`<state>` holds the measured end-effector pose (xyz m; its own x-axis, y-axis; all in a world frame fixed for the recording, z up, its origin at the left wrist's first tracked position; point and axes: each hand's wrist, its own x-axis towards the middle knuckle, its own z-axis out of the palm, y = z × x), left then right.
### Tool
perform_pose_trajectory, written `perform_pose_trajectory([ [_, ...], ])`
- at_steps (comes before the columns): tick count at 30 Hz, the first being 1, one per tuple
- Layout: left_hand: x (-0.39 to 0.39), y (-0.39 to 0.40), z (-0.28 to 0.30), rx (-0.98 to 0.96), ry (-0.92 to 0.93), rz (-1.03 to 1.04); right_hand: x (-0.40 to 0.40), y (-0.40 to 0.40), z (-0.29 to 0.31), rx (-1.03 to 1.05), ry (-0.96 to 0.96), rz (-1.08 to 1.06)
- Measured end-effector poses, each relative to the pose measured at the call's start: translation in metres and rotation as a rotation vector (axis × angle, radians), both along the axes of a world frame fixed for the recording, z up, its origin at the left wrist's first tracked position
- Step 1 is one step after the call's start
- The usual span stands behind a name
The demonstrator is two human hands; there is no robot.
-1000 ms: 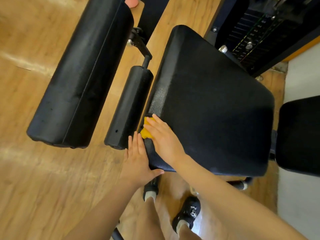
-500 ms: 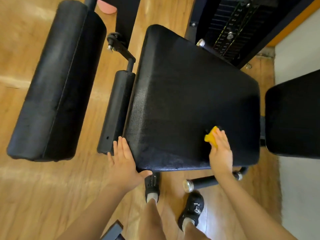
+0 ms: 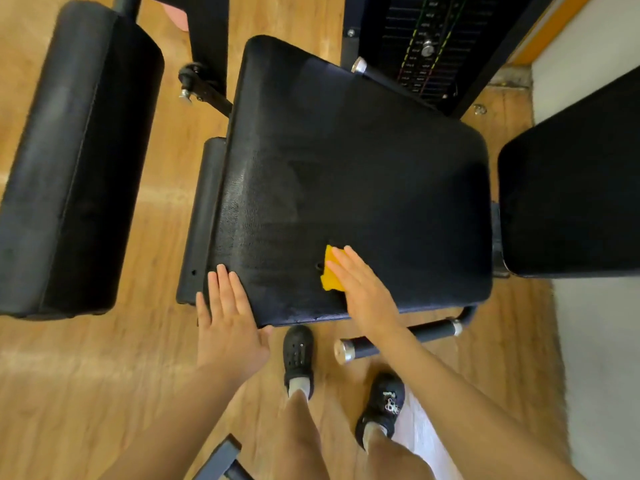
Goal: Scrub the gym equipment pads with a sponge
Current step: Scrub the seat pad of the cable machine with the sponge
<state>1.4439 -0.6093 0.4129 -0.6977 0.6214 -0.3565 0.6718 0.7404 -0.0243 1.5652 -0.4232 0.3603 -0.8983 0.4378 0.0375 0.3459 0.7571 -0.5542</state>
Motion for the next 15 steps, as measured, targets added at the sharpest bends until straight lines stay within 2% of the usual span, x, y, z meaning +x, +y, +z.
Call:
perform_pose_trajectory([
  [3, 0.011, 0.016, 0.004, -0.037, -0.022, -0.037, 0.056, 0.046, -0.014, 0.071, -0.148, -0.125],
  [5, 0.014, 0.023, 0.005, -0.081, -0.037, -0.028, 0.092, 0.076, -0.025, 0.042, -0.218, -0.198],
  [9, 0.011, 0.023, 0.005, -0.088, -0.077, -0.021, 0.128, 0.115, -0.026, -0.106, -0.213, -0.326],
  [15, 0.007, 0.038, 0.015, -0.369, -0.213, 0.059, 0.142, 0.13, -0.027, -0.22, -0.193, -0.631],
])
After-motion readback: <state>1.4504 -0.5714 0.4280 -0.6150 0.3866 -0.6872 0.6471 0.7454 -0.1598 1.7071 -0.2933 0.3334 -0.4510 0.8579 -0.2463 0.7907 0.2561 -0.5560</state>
